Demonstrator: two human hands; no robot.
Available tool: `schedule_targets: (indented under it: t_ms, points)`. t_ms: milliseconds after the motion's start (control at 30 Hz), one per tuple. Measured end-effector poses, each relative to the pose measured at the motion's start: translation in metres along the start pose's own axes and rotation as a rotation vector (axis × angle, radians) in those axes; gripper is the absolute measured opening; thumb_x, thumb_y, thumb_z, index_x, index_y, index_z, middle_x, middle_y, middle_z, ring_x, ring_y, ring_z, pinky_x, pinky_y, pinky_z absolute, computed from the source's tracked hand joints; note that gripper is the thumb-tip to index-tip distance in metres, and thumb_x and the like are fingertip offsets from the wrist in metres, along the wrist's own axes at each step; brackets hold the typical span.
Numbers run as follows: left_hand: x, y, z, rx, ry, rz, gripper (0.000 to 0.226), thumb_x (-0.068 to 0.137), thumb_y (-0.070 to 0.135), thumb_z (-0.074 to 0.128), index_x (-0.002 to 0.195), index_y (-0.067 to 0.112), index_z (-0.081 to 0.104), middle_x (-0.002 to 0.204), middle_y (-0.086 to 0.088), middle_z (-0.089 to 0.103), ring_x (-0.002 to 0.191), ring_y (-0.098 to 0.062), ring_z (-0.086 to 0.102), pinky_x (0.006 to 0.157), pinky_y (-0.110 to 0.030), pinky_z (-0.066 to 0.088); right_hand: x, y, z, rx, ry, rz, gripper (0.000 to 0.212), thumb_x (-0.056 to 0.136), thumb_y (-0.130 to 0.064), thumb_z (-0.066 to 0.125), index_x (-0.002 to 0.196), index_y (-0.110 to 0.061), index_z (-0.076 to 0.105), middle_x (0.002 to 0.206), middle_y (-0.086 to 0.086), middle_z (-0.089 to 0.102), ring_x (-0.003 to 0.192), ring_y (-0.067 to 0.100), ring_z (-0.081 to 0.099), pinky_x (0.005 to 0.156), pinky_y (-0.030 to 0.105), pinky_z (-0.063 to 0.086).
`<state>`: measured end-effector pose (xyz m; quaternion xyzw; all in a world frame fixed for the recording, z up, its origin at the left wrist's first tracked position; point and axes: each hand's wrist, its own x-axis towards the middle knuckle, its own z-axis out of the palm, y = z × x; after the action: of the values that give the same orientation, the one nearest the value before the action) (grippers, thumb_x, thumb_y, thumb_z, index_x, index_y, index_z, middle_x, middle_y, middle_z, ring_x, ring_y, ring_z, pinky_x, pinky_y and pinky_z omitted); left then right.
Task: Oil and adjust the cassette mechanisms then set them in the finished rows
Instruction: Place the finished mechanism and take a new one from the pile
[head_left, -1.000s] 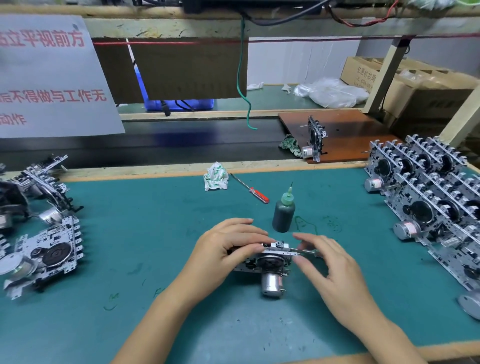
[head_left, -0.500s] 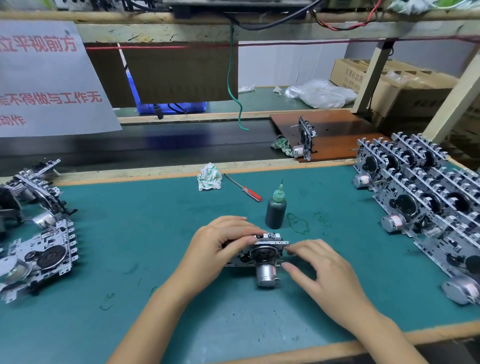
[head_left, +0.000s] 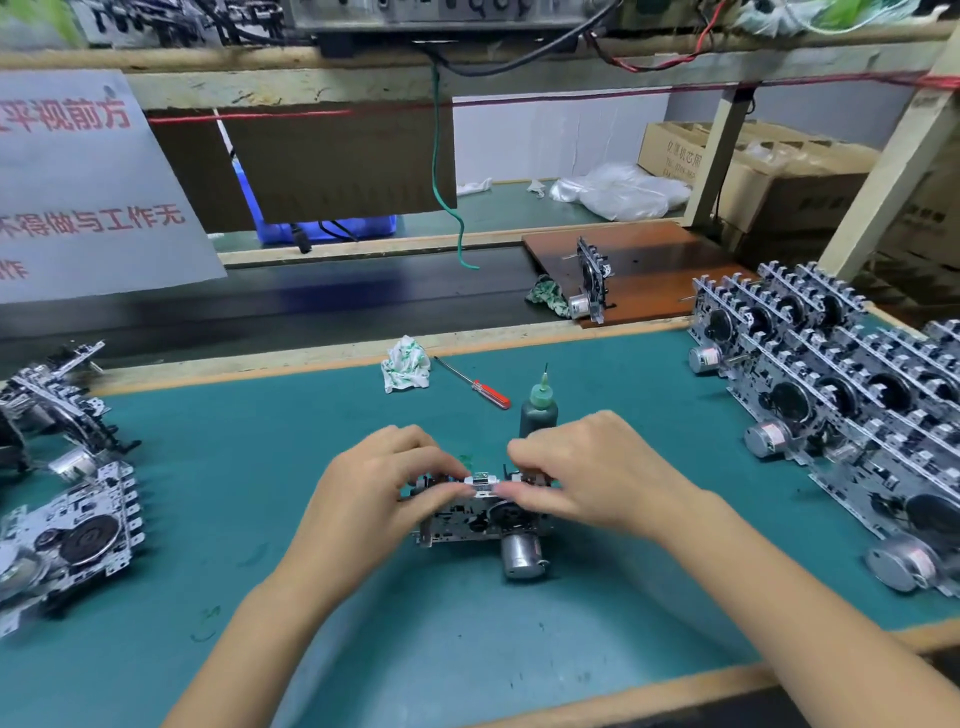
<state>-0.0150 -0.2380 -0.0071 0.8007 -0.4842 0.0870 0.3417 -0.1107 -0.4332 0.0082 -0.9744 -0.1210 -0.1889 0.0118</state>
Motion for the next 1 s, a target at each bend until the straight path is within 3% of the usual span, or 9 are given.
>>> schedule_targets:
  t_ms: [133, 300, 400, 500, 633, 733, 867, 1000]
  points:
    - [0.01, 0.012, -0.003, 0.056, -0.052, 0.147, 0.031, 0.086, 0.046, 0.053, 0.081, 0.023, 0.073, 0.078, 0.016, 0.057, 0.071, -0.002, 0.048, 0.06, -0.02, 0.041, -0.009, 0.002, -0.009, -0.009, 0.039, -0.092, 0.039, 0.081, -0.04, 0.062, 0.052, -0.017, 0.051, 0.045, -0.003, 0.048, 0.039, 0.02, 0.044, 0.036, 0.023, 0.027]
    - [0.055, 0.046, 0.009, 0.006, -0.168, 0.219, 0.021, 0.087, 0.043, 0.058, 0.088, 0.026, 0.071, 0.087, 0.013, 0.06, 0.085, -0.005, 0.053, 0.069, -0.034, 0.048, -0.036, 0.03, -0.042, 0.136, 0.031, 0.062, 0.043, 0.085, -0.043, 0.048, 0.05, -0.021, 0.035, 0.041, -0.001, 0.033, 0.043, 0.014, 0.024, 0.043, 0.027, 0.021]
    - [0.098, 0.072, 0.026, -0.073, -0.257, 0.256, 0.013, 0.087, 0.035, 0.066, 0.089, 0.024, 0.072, 0.088, 0.009, 0.06, 0.085, -0.007, 0.052, 0.074, -0.033, 0.044, -0.05, 0.061, -0.066, 0.206, -0.042, 0.186, 0.048, 0.086, -0.042, 0.052, 0.049, -0.017, 0.033, 0.043, 0.001, 0.026, 0.043, 0.012, 0.022, 0.046, 0.022, 0.02]
    - [0.145, 0.093, 0.044, -0.075, -0.28, 0.288, 0.009, 0.087, 0.031, 0.068, 0.088, 0.022, 0.071, 0.085, 0.011, 0.059, 0.083, -0.009, 0.054, 0.075, -0.031, 0.044, -0.059, 0.094, -0.086, 0.176, -0.005, 0.282, 0.054, 0.089, -0.032, 0.061, 0.048, -0.017, 0.03, 0.043, -0.003, 0.021, 0.042, 0.011, 0.021, 0.049, 0.01, 0.027]
    - [0.209, 0.107, 0.07, 0.113, -0.282, 0.296, 0.01, 0.088, 0.034, 0.064, 0.092, 0.026, 0.069, 0.086, 0.012, 0.058, 0.089, -0.012, 0.057, 0.067, -0.028, 0.037, -0.049, 0.134, -0.088, 0.08, 0.023, 0.463, 0.052, 0.087, -0.035, 0.056, 0.047, -0.019, 0.028, 0.04, -0.006, 0.024, 0.04, 0.011, 0.023, 0.049, 0.024, 0.026]
    - [0.25, 0.106, 0.091, 0.276, -0.295, 0.33, 0.014, 0.09, 0.032, 0.06, 0.099, 0.025, 0.068, 0.104, 0.006, 0.066, 0.098, -0.017, 0.058, 0.068, -0.028, 0.037, -0.035, 0.161, -0.073, -0.009, 0.045, 0.579, 0.054, 0.092, -0.03, 0.054, 0.047, -0.016, 0.027, 0.043, 0.002, 0.026, 0.044, 0.017, 0.026, 0.055, 0.035, 0.031]
    - [0.284, 0.097, 0.123, 0.403, -0.34, 0.312, 0.026, 0.095, 0.029, 0.051, 0.118, 0.022, 0.061, 0.122, 0.001, 0.062, 0.111, -0.022, 0.056, 0.076, -0.032, 0.042, -0.018, 0.197, -0.047, -0.059, 0.076, 0.709, 0.053, 0.095, -0.027, 0.05, 0.047, -0.014, 0.029, 0.045, 0.005, 0.032, 0.05, 0.024, 0.036, 0.063, 0.037, 0.038]
    - [0.295, 0.085, 0.152, 0.42, -0.475, 0.254, 0.04, 0.095, 0.024, 0.047, 0.134, 0.015, 0.047, 0.137, -0.005, 0.05, 0.121, -0.027, 0.049, 0.091, -0.041, 0.045, -0.009, 0.226, -0.027, -0.092, 0.047, 0.802, 0.051, 0.095, -0.029, 0.048, 0.049, -0.018, 0.03, 0.051, 0.006, 0.037, 0.065, 0.029, 0.045, 0.063, 0.035, 0.033]
